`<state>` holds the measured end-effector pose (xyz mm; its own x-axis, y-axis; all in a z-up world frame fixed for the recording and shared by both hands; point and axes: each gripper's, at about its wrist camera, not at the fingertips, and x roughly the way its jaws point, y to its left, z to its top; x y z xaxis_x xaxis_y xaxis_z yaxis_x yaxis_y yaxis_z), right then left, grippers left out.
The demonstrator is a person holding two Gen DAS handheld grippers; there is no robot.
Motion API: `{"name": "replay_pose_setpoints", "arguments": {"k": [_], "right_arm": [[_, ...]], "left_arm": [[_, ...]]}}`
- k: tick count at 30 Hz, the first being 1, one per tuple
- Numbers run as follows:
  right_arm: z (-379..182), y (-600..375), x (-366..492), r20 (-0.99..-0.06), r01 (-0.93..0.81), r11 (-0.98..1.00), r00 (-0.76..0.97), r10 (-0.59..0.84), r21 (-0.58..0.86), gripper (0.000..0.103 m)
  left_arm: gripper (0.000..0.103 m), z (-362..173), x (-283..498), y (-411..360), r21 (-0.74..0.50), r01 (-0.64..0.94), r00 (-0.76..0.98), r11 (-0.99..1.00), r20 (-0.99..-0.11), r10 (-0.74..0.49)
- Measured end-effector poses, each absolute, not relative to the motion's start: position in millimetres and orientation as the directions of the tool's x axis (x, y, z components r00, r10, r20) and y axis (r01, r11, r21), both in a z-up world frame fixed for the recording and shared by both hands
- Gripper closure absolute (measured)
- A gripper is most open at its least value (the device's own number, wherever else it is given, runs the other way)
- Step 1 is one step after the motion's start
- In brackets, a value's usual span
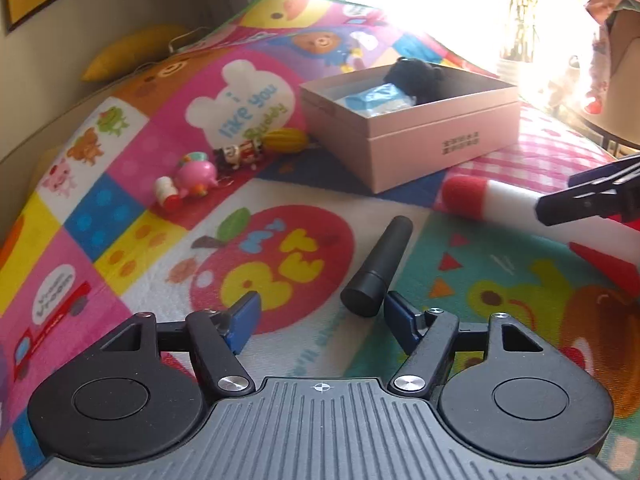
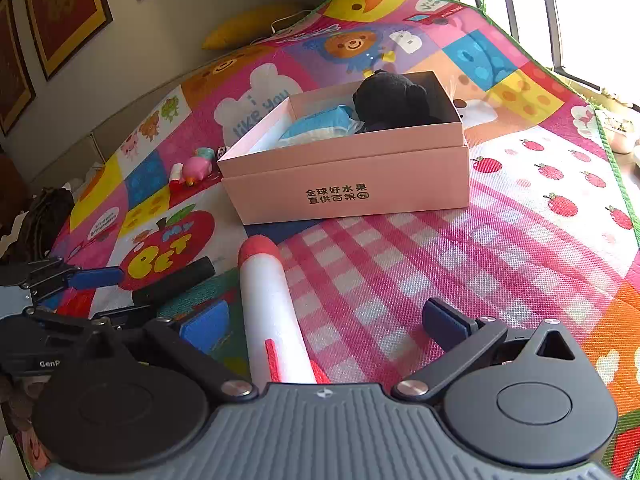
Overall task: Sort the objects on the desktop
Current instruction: 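Move the left tool to the black cylinder while the right tool holds the rocket, then close the left tool on the black cylinder while the right tool holds the rocket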
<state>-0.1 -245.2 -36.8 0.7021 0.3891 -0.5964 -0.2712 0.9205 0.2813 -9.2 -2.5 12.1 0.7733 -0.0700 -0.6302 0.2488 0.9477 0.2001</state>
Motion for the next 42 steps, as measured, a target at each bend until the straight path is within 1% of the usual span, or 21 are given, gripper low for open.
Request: {"name": "replay_pose_setpoints", "arguments": {"k": [2,4,6,8,9,10,13,14,16,17,22,24,26,28,30,32,35,36,37,39,42], "right_arm": [[-36.7,-244.9,-0.2,-0.597,-0.271,0.921,0.702,0.388,0.280,0.000],[-36.7,-243.8,-0.1,-0.599,-0.271,0.923,0.703,0.383,0.273,0.000],[-36.7,-242.1,-0.1,-0.602,-0.271,0.926,0.704,0.377,0.262,0.000],[-36.7,-240.9,-0.3,-0.606,-0.272,0.928,0.704,0.372,0.254,0.000],[-36.7,-240.7,-0.4,-0.606,-0.272,0.929,0.704,0.370,0.251,0.000],[-36.7,-240.4,-0.5,-0.607,-0.272,0.929,0.704,0.369,0.250,0.000],[-36.5,-240.6,-0.5,-0.604,-0.271,0.928,0.705,0.371,0.254,0.000],[-36.6,-241.2,-0.5,-0.603,-0.270,0.927,0.705,0.373,0.258,0.000],[-36.6,-243.5,-0.4,-0.597,-0.269,0.924,0.706,0.381,0.271,0.000],[-36.6,-245.1,-0.4,-0.594,-0.268,0.922,0.706,0.386,0.281,0.000],[-36.6,-253.2,-0.3,-0.577,-0.249,0.912,0.711,0.401,0.326,0.000],[-36.4,-254.1,-1.0,-0.574,-0.240,0.913,0.716,0.397,0.331,0.000],[-36.1,-254.7,-0.7,-0.576,-0.231,0.915,0.719,0.390,0.331,0.000],[-34.1,-252.9,-0.9,-0.594,-0.197,0.932,0.725,0.348,0.305,0.000],[-31.3,-249.3,-3.2,-0.621,-0.163,0.949,0.723,0.302,0.271,0.000],[-26.4,-244.3,-10.8,-0.639,-0.182,0.953,0.709,0.297,0.241,0.000],[-17.4,-233.1,-30.5,-0.646,-0.235,0.960,0.712,0.276,0.151,0.000],[-15.1,-229.8,-36.1,-0.647,-0.249,0.961,0.714,0.267,0.122,0.000],[-13.5,-227.2,-40.1,-0.648,-0.259,0.961,0.716,0.261,0.100,0.000],[-11.6,-224.2,-44.3,-0.651,-0.267,0.961,0.717,0.250,0.075,0.000],[-9.8,-222.7,-44.1,-0.644,-0.246,0.968,0.733,0.218,0.048,0.000]], "left_arm": [[0.026,13.7,-3.6,5.1,0.156,0.234,0.765,0.960,-0.639,-0.082],[0.026,14.3,0.6,6.0,0.114,0.252,0.761,0.961,-0.637,-0.124],[0.026,13.8,6.6,-1.2,0.128,0.297,0.768,0.946,-0.621,-0.157],[0.027,13.2,18.0,-10.1,0.178,0.333,0.780,0.926,-0.603,-0.165],[0.032,12.4,26.6,-14.3,0.199,0.342,0.783,0.918,-0.600,-0.162],[0.044,12.0,35.2,-16.6,0.204,0.344,0.781,0.917,-0.604,-0.159],[0.066,10.0,56.0,-17.7,0.166,0.354,0.755,0.920,-0.631,-0.177],[0.069,10.2,57.6,-18.0,0.157,0.360,0.752,0.920,-0.633,-0.186],[0.079,10.7,52.4,-20.2,0.151,0.385,0.747,0.910,-0.631,-0.211],[0.080,11.7,46.7,-22.4,0.152,0.408,0.742,0.900,-0.629,-0.230],[0.079,17.3,4.6,-38.4,0.120,0.536,0.681,0.836,-0.647,-0.343],[0.074,19.4,-12.3,-43.3,0.108,0.571,0.664,0.814,-0.644,-0.380],[0.071,18.9,-22.6,-46.2,0.111,0.583,0.658,0.805,-0.645,-0.388],[0.057,16.0,-28.1,-47.1,0.163,0.561,0.685,0.812,-0.642,-0.345],[0.049,14.1,-26.6,-41.1,0.193,0.525,0.708,0.829,-0.640,-0.299],[0.048,13.3,-22.0,-30.5,0.192,0.491,0.714,0.850,-0.647,-0.267],[0.040,10.2,-15.5,-17.3,0.210,0.434,0.733,0.876,-0.648,-0.208],[0.031,9.7,-14.1,-13.5,0.215,0.413,0.742,0.885,-0.643,-0.190],[0.025,9.6,-12.0,-10.8,0.219,0.392,0.749,0.893,-0.639,-0.172],[0.025,9.3,-7.8,-7.0,0.222,0.351,0.762,0.910,-0.632,-0.140],[0.025,11.4,-1.3,-4.2,0.174,0.307,0.762,0.936,-0.634,-0.133]]}}
